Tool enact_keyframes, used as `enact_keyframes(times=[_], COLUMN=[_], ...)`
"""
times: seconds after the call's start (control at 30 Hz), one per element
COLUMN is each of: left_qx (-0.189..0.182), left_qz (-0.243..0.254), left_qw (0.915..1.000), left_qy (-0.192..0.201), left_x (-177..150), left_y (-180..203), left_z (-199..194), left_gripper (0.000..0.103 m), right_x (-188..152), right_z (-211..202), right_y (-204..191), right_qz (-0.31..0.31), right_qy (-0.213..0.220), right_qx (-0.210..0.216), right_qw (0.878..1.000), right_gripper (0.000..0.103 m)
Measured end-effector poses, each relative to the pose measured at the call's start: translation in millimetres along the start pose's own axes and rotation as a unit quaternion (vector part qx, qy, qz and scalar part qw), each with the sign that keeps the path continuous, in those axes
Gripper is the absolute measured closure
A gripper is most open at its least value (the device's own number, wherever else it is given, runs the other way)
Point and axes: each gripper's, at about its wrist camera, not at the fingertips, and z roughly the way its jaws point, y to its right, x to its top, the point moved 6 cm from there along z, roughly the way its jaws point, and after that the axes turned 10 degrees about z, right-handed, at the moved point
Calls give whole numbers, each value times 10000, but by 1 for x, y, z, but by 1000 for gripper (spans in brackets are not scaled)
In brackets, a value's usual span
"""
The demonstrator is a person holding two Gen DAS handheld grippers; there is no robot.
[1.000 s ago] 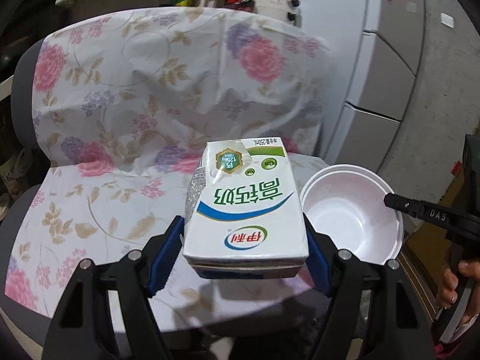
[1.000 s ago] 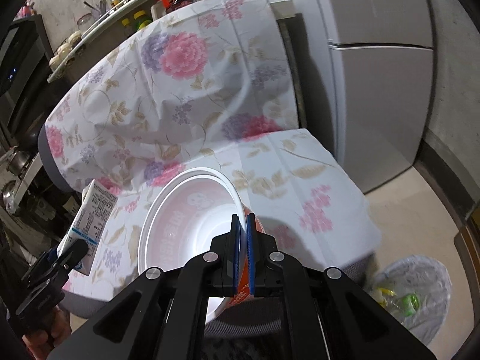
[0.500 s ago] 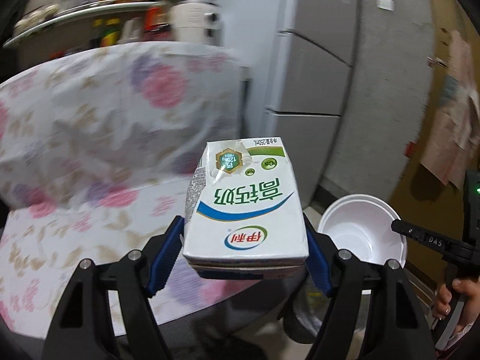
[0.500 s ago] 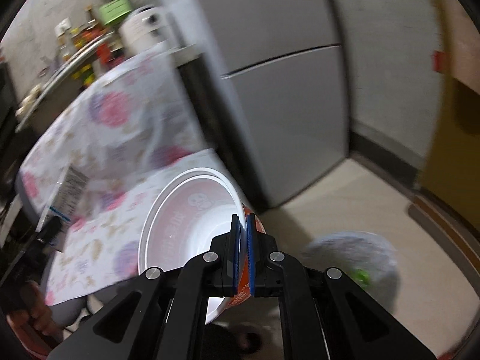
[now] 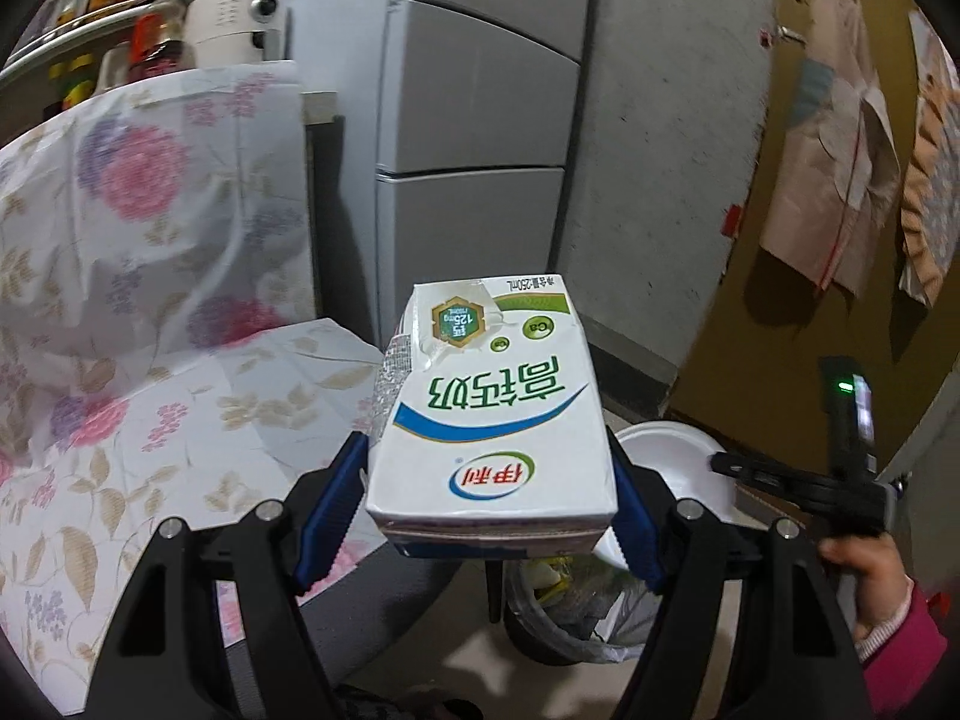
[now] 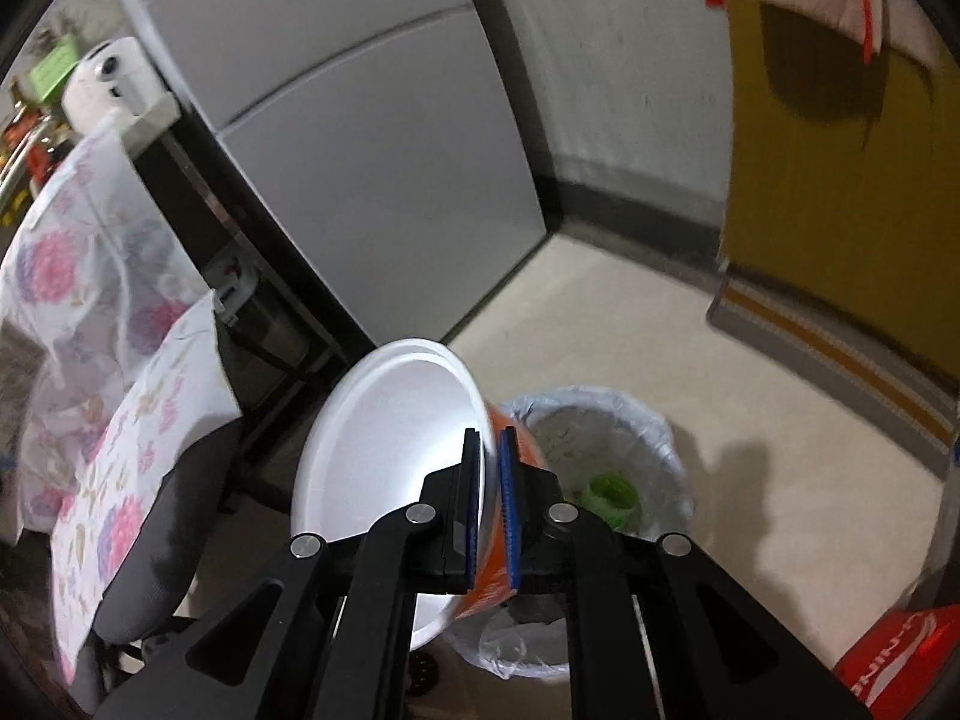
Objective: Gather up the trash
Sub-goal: 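Carry carton and bowl over the bin and open both tools to drop them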
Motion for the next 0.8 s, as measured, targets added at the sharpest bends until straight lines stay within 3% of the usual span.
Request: enact_keyframes(times=[0.13, 0.3, 0.57, 0.73, 0.8], left_qx=[-30, -159, -895, -1264, -1391], left_qz=[68, 153, 628, 871, 923], left_qw=[10000, 9997, 9938, 9878, 9852], left_qy=[-39, -44, -182, -270, -388], left_x=[-1, 0, -2, 2, 4], left_y=[5, 12, 67, 102, 112], left_z=[4, 7, 21, 46, 60], left_gripper=[31, 31, 31, 30, 24], right_x=[0, 12, 26, 32, 33], right_z=[10, -25, -96, -111, -111], right_y=[5, 1, -9, 0, 7], right_qz=[166, 33, -159, -175, -126], right_qy=[-129, 281, 1122, 1292, 1283], right_qx=[-32, 37, 207, 208, 208], right_qw=[9998, 9996, 9933, 9912, 9914], right_gripper=[75, 75, 68, 67, 67])
